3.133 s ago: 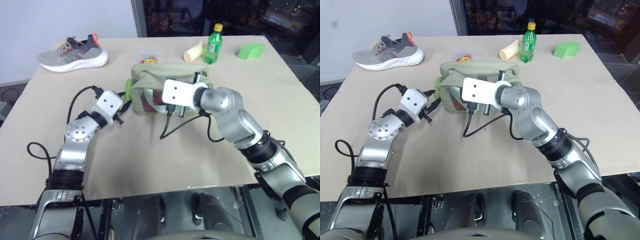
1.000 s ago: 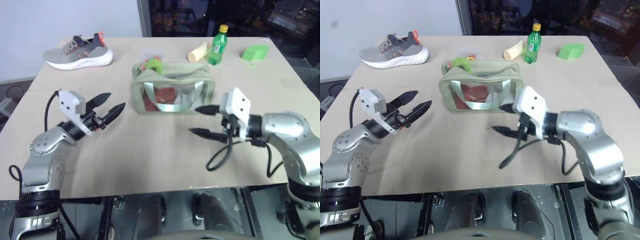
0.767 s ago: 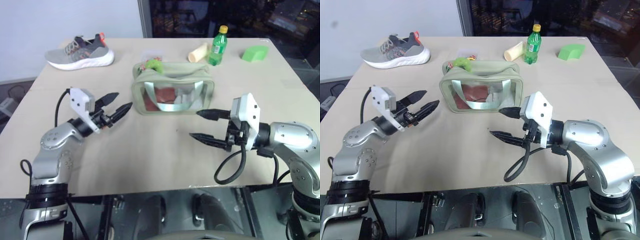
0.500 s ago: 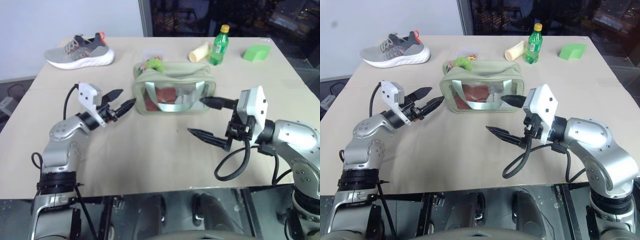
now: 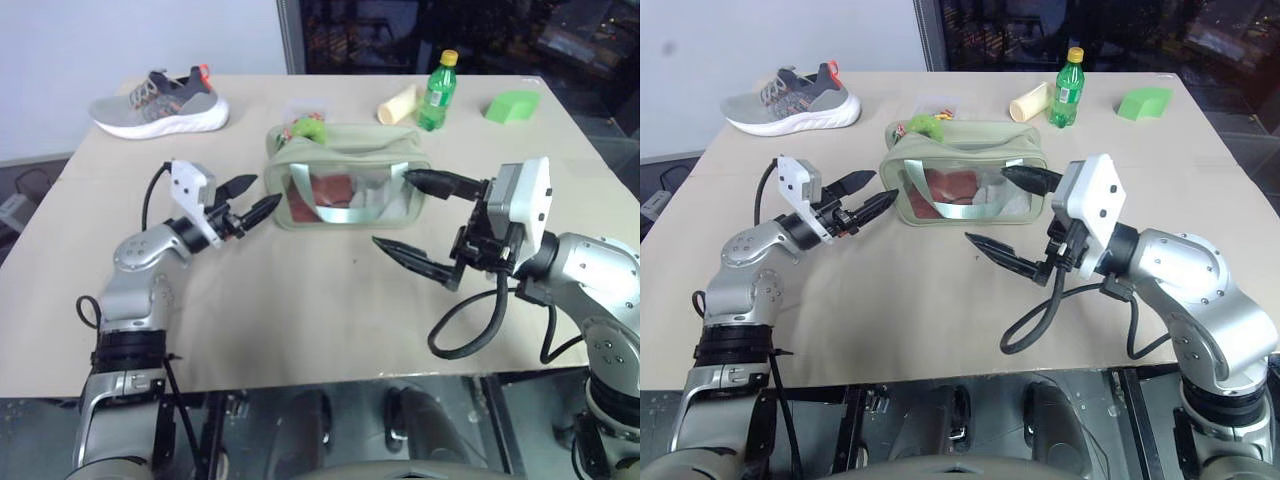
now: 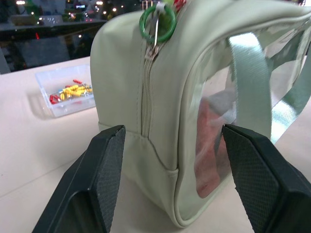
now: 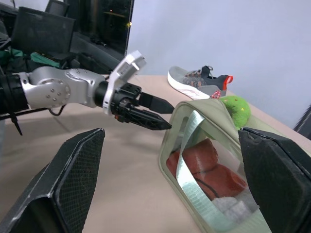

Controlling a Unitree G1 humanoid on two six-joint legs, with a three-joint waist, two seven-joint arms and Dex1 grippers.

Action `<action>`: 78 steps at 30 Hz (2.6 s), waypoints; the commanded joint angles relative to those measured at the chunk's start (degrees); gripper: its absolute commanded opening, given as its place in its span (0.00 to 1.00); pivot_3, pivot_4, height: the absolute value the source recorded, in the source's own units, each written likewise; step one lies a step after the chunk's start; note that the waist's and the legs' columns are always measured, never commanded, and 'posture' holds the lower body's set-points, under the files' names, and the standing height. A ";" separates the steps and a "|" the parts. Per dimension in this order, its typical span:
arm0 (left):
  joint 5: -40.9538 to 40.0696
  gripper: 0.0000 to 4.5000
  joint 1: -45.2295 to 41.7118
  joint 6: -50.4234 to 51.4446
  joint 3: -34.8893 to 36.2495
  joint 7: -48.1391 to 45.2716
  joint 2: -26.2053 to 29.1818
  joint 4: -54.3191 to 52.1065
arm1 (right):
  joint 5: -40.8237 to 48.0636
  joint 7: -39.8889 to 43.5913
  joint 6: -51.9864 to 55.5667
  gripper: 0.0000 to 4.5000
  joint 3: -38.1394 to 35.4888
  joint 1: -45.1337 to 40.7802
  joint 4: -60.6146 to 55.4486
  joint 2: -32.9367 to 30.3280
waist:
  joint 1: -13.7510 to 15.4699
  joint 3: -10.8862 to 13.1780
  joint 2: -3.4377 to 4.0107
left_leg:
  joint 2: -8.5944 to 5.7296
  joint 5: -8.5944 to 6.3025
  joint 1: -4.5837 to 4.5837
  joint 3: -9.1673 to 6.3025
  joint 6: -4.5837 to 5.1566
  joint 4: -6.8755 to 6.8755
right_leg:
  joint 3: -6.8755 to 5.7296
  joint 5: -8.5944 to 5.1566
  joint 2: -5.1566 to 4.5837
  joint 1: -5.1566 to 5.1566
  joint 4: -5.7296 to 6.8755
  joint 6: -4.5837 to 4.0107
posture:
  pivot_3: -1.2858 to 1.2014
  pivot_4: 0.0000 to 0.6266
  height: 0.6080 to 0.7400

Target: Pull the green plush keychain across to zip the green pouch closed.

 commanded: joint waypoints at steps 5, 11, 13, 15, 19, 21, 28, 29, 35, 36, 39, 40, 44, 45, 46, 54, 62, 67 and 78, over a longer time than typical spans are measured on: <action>0.38 0.02 -2.03 -1.36 0.37 -0.99 -1.00 0.50 | -1.16 -1.26 -2.88 1.00 2.30 -4.94 1.40 -1.82 | -0.05 0.00 0.00 | 0.00 0.00 0.01 0.00 0.00 0.00 | 0.00 0.00 0.01 0.00 0.00 0.00 | 0.52 0.24 1.00; 0.77 0.02 -2.10 -1.91 0.65 -1.32 -1.37 0.52 | -11.19 -2.52 -3.20 1.00 13.01 -22.03 17.50 -0.67 | -0.43 0.01 0.01 | 0.02 0.00 0.04 0.07 0.00 0.07 | 0.04 0.00 0.02 -0.01 0.06 0.00 | 0.52 0.24 1.00; 0.95 0.02 -2.09 -2.11 0.62 -1.29 -1.52 0.47 | -14.66 -2.63 -5.12 1.00 16.24 -28.36 25.30 1.83 | -0.32 0.01 0.01 | 0.04 0.01 0.07 0.09 0.00 0.08 | 0.04 0.01 0.04 -0.02 0.11 -0.01 | 0.52 0.24 1.00; 1.15 0.02 -1.98 -2.37 0.58 -1.17 -1.76 0.26 | -19.06 -3.10 -8.58 1.00 19.35 -34.61 34.72 5.15 | -0.17 0.01 0.02 | 0.06 0.01 -0.01 0.24 0.00 0.06 | -0.05 0.10 0.09 -0.02 0.08 -0.17 | 0.52 0.24 1.00; 1.48 0.02 -1.01 -3.01 0.62 -0.82 -2.06 -1.02 | -27.15 -3.59 -16.85 1.00 23.67 -43.28 53.31 10.59 | -0.14 0.01 0.01 | 0.04 0.01 -0.12 0.41 -0.01 0.04 | 0.02 0.13 0.08 -0.11 0.02 -0.22 | 0.52 0.24 1.00; 1.79 0.02 -0.10 -3.46 0.68 -0.54 -1.98 -1.96 | -28.99 -3.01 -19.91 1.00 24.37 -46.04 60.60 12.97 | -0.06 0.00 0.01 | 0.02 0.00 -0.15 0.43 0.00 0.04 | 0.01 0.14 0.03 -0.11 -0.02 -0.22 | 0.52 0.24 1.00; 2.85 0.02 2.57 -5.01 0.65 0.76 -2.27 -5.51 | -35.09 -1.33 -29.77 1.00 25.35 -51.88 77.02 17.22 | -0.40 0.01 0.02 | 0.03 0.00 -0.14 0.48 0.00 0.00 | 0.02 0.14 -0.01 -0.12 -0.02 -0.21 | 0.52 0.24 1.00; 3.08 0.02 2.86 -5.17 0.45 0.83 -2.29 -5.99 | -35.93 -1.10 -30.87 1.00 25.46 -52.44 78.75 17.44 | -0.39 0.01 0.02 | 0.03 0.00 -0.13 0.48 0.00 0.00 | 0.02 0.14 0.00 -0.12 -0.01 -0.21 | 0.52 0.24 1.00; 3.48 0.00 3.12 -5.67 0.45 1.53 -2.74 -6.77 | -40.56 -0.47 -37.28 0.81 25.87 -54.64 86.35 18.95 | -0.43 0.01 0.02 | 0.04 -0.01 -0.10 0.48 0.01 0.00 | 0.02 0.14 -0.01 -0.12 0.01 -0.21 | 0.52 0.24 1.00; 3.50 0.00 3.12 -5.74 0.46 1.62 -2.75 -6.81 | -41.36 -0.51 -38.12 0.69 25.97 -54.82 87.33 19.23 | -0.42 0.02 0.02 | 0.04 -0.01 -0.10 0.47 0.01 0.00 | 0.02 0.14 0.00 -0.12 0.02 -0.21 | 0.52 0.24 1.00; 3.37 0.00 3.03 -5.78 0.60 1.98 -2.83 -6.89 | -43.10 0.32 -40.53 0.38 26.22 -54.93 89.16 19.86 | -0.43 0.02 0.03 | 0.04 0.00 -0.11 0.48 -0.01 0.00 | 0.02 0.14 -0.01 -0.12 0.01 -0.21 | 0.52 0.24 1.00; 3.40 0.00 3.00 -5.85 0.60 2.04 -2.83 -6.83 | -43.31 0.65 -40.97 0.27 26.01 -54.91 89.40 20.08 | -0.42 0.02 0.03 | 0.04 0.01 -0.11 0.48 -0.01 0.00 | 0.02 0.14 -0.01 -0.12 0.01 -0.22 | 0.52 0.24 1.00; 3.52 0.00 3.45 -5.88 0.66 2.58 -2.92 -6.83 | -42.68 1.63 -42.35 0.02 24.13 -55.00 88.04 20.68 | -0.43 0.03 0.04 | 0.05 0.03 -0.11 0.48 -0.05 -0.01 | 0.02 0.14 0.00 -0.12 0.01 -0.22 | 0.52 0.24 1.00; 3.75 0.00 3.68 -5.86 0.55 2.80 -2.98 -6.76 | -42.45 1.62 -42.27 0.02 23.57 -55.11 87.55 20.67 | -0.43 0.03 0.04 | 0.05 0.03 -0.11 0.48 -0.05 -0.01 | 0.02 0.14 0.00 -0.13 0.01 -0.22 | 0.52 0.24 1.00; 3.97 0.00 3.89 -5.74 0.42 3.01 -2.99 -6.69 | -42.30 1.52 -42.08 0.02 23.08 -55.23 87.19 20.68 | -0.43 0.03 0.04 | 0.05 0.03 -0.11 0.48 -0.05 -0.01 | 0.02 0.14 -0.01 -0.13 0.01 -0.22 | 0.52 0.24 1.00; 6.99 0.00 5.81 -4.22 -0.82 6.19 -3.29 -4.56 | -40.41 0.29 -35.62 0.02 18.47 -57.62 83.64 20.45 | -0.44 0.03 0.05 | 0.06 0.03 -0.07 0.48 -0.05 -0.01 | 0.03 0.14 0.00 -0.12 0.04 -0.22 | 0.52 0.24 1.00; 7.38 0.00 5.80 -4.18 -0.52 8.37 -3.51 -2.69 | -43.93 -3.91 -35.04 0.02 17.69 -59.50 85.43 14.90 | -0.41 0.02 0.05 | 0.05 0.00 -0.06 0.48 -0.01 -0.01 | 0.02 0.14 -0.03 -0.11 0.05 -0.22 | 0.52 0.24 1.00; 7.19 0.00 7.25 -4.11 -0.45 9.57 -3.61 -3.39 | -46.08 -7.45 -36.39 0.02 17.29 -58.42 86.67 9.96 | -0.46 0.03 0.05 | 0.05 0.01 -0.05 0.51 -0.02 -0.02 | 0.03 0.14 -0.03 -0.12 0.04 -0.22 | 0.52 0.24 1.00; 6.30 0.00 9.54 -2.28 1.70 15.39 -4.87 -6.00 | -49.95 -17.90 -31.81 0.02 12.92 -35.98 79.92 -4.70 | -0.38 -0.02 0.05 | 0.03 0.01 0.03 0.59 -0.01 -0.02 | 0.09 0.14 -0.13 -0.04 0.04 -0.21 | 0.52 0.24 1.00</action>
